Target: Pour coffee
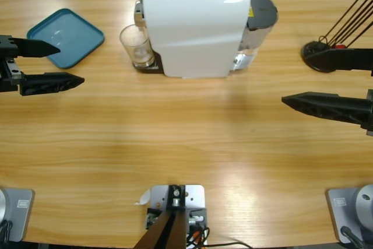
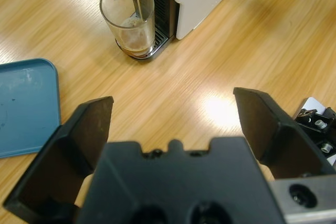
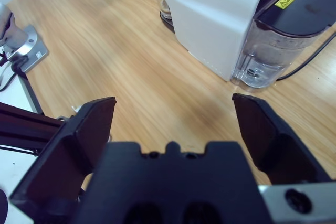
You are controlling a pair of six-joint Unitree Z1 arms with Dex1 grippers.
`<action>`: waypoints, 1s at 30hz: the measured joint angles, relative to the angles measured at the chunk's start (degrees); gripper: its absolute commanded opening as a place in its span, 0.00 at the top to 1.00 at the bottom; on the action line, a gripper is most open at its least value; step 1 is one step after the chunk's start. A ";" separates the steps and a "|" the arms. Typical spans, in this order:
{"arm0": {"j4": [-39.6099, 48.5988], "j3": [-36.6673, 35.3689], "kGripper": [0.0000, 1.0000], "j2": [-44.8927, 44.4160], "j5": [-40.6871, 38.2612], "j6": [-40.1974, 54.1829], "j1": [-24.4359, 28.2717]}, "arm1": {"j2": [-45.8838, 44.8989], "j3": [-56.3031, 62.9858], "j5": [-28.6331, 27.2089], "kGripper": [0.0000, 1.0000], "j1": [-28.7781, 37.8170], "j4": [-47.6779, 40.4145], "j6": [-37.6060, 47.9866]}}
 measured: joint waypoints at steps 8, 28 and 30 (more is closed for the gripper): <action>0.00 0.00 0.00 0.00 0.00 0.00 0.00 | 0.27 -0.71 0.00 0.00 0.00 0.00 0.00; 0.00 0.02 0.00 0.00 0.00 0.00 0.00 | 0.61 -0.73 0.00 0.00 0.00 0.00 0.00; 0.00 0.02 0.00 0.00 0.00 0.00 0.00 | 0.62 -0.73 0.00 0.00 0.00 0.00 0.00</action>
